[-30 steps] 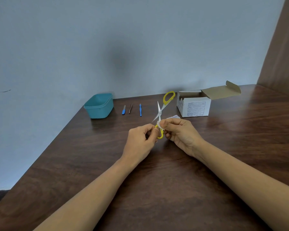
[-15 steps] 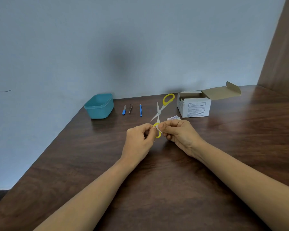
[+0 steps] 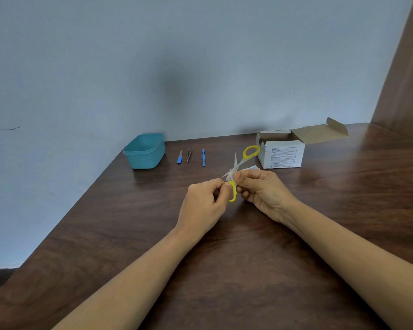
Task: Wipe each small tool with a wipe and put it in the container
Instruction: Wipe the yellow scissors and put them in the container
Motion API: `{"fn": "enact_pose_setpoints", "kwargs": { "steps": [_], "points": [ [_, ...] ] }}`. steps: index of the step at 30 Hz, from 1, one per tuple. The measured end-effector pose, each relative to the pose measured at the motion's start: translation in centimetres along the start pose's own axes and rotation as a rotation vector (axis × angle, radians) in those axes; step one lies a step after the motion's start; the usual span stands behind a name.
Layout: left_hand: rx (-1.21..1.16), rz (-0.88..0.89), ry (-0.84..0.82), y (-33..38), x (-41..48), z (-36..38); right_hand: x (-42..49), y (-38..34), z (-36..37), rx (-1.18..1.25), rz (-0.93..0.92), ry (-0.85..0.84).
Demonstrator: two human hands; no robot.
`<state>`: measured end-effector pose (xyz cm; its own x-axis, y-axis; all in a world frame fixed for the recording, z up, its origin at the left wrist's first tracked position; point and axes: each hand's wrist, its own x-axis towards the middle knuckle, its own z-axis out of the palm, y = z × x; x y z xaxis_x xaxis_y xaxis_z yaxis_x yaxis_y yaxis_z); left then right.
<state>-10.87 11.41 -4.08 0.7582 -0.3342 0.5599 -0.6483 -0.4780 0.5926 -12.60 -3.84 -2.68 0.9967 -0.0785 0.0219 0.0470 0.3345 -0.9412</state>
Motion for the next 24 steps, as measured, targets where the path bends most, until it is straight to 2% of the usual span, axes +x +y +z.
{"fn": "enact_pose_setpoints", "kwargs": {
  "steps": [9, 17, 21, 24],
  "points": [
    [0.056, -0.055, 0.074, -0.51, 0.47, -0.16, -0.43, -0.37, 0.21, -0.059, 0.056, -0.061],
    [0.003, 0.044, -0.045, -0.75, 0.6, 0.06, -0.47, -0.01, 0.48, 0.074, 0.0, 0.137],
    [0.0, 0.055, -0.052, -0.71, 0.71, 0.19, -0.45, 0.42, 0.94, 0.098, -0.058, 0.22],
    [0.002, 0.045, -0.032, -0.76, 0.54, 0.25, -0.38, 0.39, 0.87, 0.117, -0.046, 0.206]
  ]
}}
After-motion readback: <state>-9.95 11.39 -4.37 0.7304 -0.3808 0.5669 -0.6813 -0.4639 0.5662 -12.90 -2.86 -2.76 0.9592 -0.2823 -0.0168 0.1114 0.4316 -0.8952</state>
